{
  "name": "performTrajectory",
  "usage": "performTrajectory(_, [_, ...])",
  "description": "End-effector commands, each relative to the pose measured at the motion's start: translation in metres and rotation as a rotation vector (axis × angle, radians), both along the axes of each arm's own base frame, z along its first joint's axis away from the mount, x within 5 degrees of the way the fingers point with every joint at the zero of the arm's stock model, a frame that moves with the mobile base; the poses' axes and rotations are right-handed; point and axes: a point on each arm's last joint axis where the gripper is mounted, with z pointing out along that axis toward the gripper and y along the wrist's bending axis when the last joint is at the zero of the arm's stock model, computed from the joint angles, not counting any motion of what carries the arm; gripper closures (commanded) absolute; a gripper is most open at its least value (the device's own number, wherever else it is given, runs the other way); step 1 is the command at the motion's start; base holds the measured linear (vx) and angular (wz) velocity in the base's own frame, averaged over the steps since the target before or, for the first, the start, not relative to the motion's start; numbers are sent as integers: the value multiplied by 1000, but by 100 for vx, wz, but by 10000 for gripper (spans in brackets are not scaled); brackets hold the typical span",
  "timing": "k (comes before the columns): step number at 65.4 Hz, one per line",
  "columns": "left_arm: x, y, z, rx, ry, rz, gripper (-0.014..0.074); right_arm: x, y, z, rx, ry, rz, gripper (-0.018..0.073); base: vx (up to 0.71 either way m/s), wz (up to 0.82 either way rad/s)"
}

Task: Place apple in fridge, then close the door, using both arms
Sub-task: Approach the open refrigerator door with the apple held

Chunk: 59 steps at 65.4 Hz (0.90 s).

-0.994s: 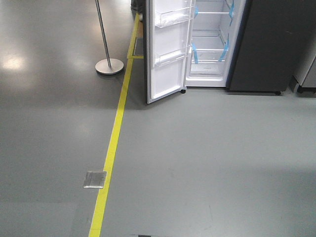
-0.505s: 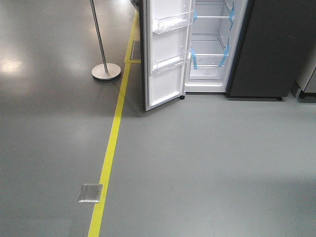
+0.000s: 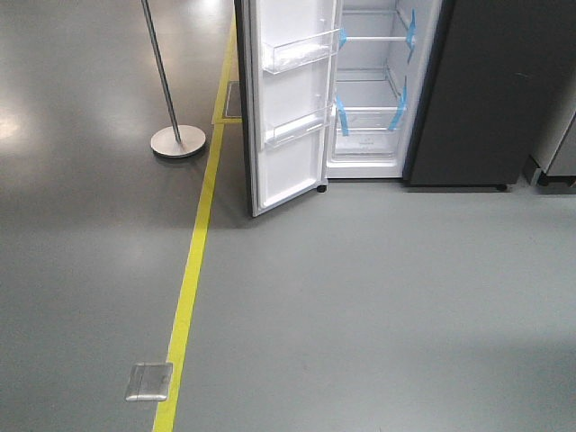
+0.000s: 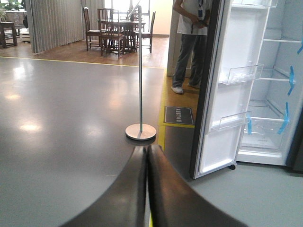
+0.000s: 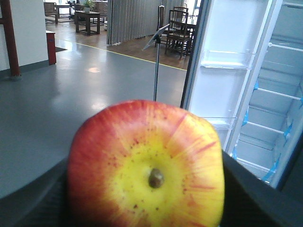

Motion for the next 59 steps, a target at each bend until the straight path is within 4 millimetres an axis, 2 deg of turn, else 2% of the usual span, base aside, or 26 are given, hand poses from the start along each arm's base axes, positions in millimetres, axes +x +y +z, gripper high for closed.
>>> performTrajectory(1, [-2,-1,13,0,-104,-6,603,-1,-1,11,40,-85,-12,336,17,-5])
performTrajectory(59, [-2,-1,13,0,-104,-6,603,-1,-1,11,40,-85,-12,336,17,0])
